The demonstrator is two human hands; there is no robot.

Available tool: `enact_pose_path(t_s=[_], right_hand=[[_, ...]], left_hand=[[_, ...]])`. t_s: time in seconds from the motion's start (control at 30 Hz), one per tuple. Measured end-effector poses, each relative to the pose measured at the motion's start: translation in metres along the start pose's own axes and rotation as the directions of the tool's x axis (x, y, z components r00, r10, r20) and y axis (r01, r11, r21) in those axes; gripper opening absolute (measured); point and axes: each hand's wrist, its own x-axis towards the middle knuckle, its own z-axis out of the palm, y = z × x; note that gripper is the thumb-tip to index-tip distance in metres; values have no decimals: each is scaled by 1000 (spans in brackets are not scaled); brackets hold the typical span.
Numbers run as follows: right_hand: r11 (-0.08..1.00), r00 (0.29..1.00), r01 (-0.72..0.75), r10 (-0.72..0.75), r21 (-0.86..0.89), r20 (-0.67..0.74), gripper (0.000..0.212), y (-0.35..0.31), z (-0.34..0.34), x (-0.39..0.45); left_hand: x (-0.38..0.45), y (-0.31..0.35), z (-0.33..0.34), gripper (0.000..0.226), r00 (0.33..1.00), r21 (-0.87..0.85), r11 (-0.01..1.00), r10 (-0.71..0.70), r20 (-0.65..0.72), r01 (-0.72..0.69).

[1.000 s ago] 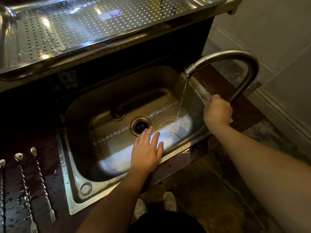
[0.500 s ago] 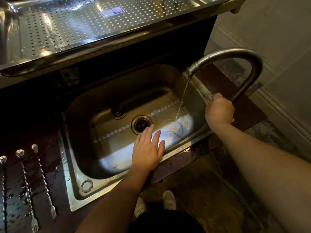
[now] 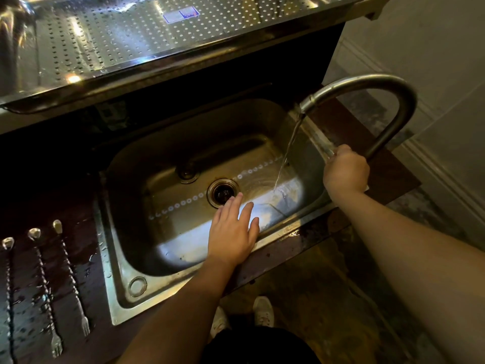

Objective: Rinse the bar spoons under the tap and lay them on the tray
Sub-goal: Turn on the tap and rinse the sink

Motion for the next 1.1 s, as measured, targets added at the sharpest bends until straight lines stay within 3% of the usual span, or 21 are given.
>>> enact_pose_path(t_s=[0.27,0.53,0.83,1.1], right_hand=[[1000,1000,-2,2,12,25,18,0,-1,0],[975,999,-18,24,219,-25,31,-1,-7,-20],[939,953,285,-298,191,46,32,-18,5,-84],[773,774,624,-632,115,51,41,-68,28,-116]], left_hand=[[0,-1,0,47,1000,11,1000,-1,5,1],[0,0,-1,45,1000,27,1000,17,-24,-16],[5,1,-6,52,1000,86,996,3,29,-6],[-6,-27,-51,49,974,180,969,-136,-183,169]])
